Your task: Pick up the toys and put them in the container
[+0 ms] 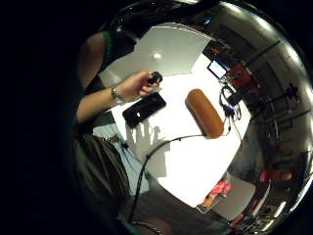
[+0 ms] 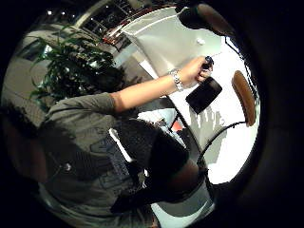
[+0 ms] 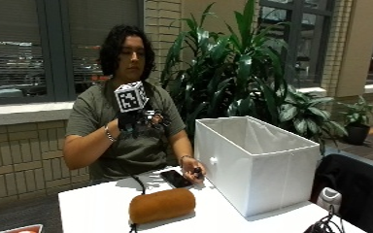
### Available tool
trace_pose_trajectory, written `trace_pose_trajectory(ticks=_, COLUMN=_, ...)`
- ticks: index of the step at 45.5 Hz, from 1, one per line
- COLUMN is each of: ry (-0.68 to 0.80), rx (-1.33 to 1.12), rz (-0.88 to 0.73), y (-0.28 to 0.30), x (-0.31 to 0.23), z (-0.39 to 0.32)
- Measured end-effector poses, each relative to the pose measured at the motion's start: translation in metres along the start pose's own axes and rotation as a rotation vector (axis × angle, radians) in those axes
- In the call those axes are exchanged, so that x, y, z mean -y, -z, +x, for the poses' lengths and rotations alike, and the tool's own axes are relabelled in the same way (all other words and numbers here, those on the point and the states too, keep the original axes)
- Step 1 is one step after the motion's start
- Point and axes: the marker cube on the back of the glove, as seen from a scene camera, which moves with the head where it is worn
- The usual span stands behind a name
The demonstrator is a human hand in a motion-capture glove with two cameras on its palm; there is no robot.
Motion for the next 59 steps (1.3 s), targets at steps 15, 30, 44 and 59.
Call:
trace_pose_trajectory(ticks=15, ry=-0.021, rx=0.012, rz=-0.010, y=0.002, x=-0.002, z=0.009)
trace_pose_trajectory(ticks=30, ry=-0.265, rx=-0.001, rz=0.012, y=-0.024, x=0.022, z=0.123)
trace_pose_trajectory(ticks=44, ry=-0.586, rx=-0.198, rz=-0.156, y=-0.136, x=0.048, z=0.253)
trace_pose_trajectory(ticks=59, ry=-0.390, rx=-0.404, rz=0.245, y=-0.063, x=0.078, z=0.250)
